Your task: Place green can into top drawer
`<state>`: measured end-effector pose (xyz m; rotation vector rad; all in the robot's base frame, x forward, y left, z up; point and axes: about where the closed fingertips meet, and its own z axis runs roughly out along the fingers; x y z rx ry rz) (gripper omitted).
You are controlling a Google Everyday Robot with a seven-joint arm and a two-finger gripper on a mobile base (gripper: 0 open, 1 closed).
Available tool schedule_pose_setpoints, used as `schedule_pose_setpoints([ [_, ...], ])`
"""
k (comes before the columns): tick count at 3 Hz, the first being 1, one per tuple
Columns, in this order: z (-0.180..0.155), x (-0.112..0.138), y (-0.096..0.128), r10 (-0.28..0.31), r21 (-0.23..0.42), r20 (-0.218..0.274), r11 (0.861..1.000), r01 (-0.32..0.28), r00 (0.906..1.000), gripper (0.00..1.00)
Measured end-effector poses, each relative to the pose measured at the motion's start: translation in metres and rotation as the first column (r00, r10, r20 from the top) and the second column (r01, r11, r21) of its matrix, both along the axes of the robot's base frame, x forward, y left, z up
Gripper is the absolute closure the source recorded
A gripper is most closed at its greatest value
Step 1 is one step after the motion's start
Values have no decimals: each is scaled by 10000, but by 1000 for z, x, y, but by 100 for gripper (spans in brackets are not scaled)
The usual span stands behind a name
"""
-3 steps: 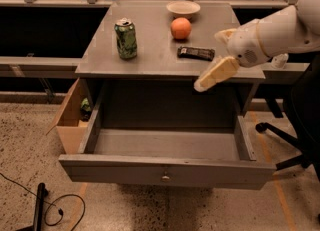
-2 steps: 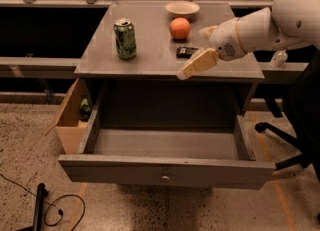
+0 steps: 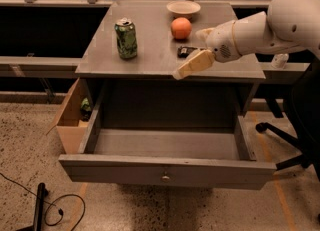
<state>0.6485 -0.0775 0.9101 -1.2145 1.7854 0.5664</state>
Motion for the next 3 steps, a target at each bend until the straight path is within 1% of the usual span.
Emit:
schedule_pose_setpoints([
  [1,-2,24,30,86,907,263,9958,-109,9996,0],
  [2,-1,55,62,252,1670,691,9853,-364,9973,0],
  [3,-5,86,113,531,2394,980,9680,-754,9938,0],
])
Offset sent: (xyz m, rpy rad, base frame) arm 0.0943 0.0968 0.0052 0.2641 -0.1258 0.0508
